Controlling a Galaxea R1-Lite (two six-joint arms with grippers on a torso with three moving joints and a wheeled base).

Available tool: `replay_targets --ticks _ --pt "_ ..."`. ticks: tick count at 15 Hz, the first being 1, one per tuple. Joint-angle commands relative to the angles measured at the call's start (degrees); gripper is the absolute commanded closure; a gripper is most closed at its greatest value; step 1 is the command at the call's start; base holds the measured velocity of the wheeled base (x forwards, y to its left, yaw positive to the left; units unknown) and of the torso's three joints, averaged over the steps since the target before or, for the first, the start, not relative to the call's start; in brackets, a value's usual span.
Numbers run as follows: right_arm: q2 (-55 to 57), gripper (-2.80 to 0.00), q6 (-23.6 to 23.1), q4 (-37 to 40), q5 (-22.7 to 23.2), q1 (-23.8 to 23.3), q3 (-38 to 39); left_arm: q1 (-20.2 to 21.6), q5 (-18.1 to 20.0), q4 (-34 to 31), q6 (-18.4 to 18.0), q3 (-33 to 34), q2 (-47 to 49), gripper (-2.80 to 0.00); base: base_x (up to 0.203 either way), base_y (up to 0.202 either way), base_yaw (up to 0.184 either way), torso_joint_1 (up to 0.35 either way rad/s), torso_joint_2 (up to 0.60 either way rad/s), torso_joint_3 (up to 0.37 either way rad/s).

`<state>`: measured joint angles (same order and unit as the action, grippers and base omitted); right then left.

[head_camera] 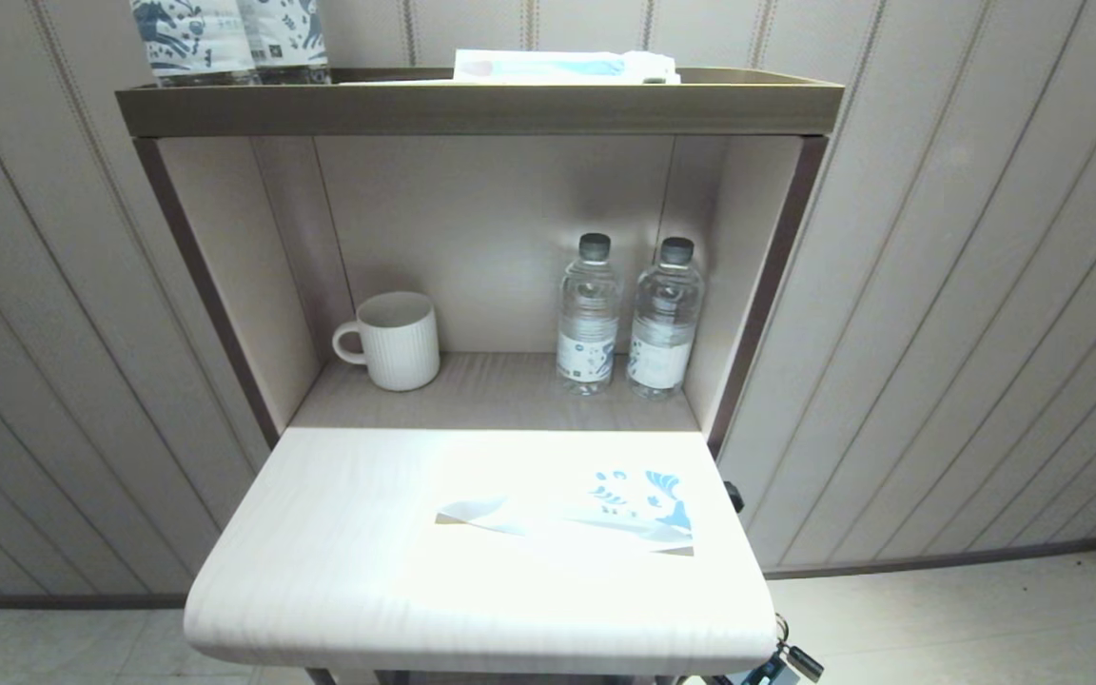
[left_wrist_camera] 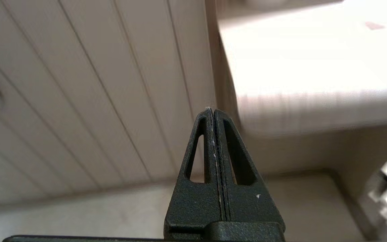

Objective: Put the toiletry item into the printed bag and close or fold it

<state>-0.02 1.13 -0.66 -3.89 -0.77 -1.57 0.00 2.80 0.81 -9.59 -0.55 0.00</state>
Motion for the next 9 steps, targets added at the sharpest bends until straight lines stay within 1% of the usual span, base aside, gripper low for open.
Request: replay_targets --ticks 1,2,5,7,9 --pt "0.02 0.0 -0.23 -0.82 4.39 0.08 1.3 0.0 -0.05 -2.09 2.04 0.48 0.1 0.0 0.0 0.0 0.0 0.0 0.0 0.0" --pt "0.02 0.0 -0.12 -1.69 3.96 0.07 1.51 0.0 -0.58 -1.82 4.38 0.54 0.15 0.0 0.0 0.0 0.0 0.0 0.0 0.0" --pt "0.02 0.0 0.1 -3.47 3.36 0.06 1.57 0.0 -1.41 -1.69 5.81 0.55 0.18 0.0 0.0 0.0 0.0 0.0 0.0 0.0" --pt "0.02 0.0 0.19 -3.47 3.28 0.06 1.57 0.0 -2.45 -1.51 7.92 0.55 0.18 0.0 0.0 0.0 0.0 0.0 0.0 0.0" --pt "0.02 0.0 0.19 -3.47 3.19 0.06 1.57 0.0 -2.53 -1.51 8.39 0.55 0.18 0.0 0.0 0.0 0.0 0.0 0.0 0.0"
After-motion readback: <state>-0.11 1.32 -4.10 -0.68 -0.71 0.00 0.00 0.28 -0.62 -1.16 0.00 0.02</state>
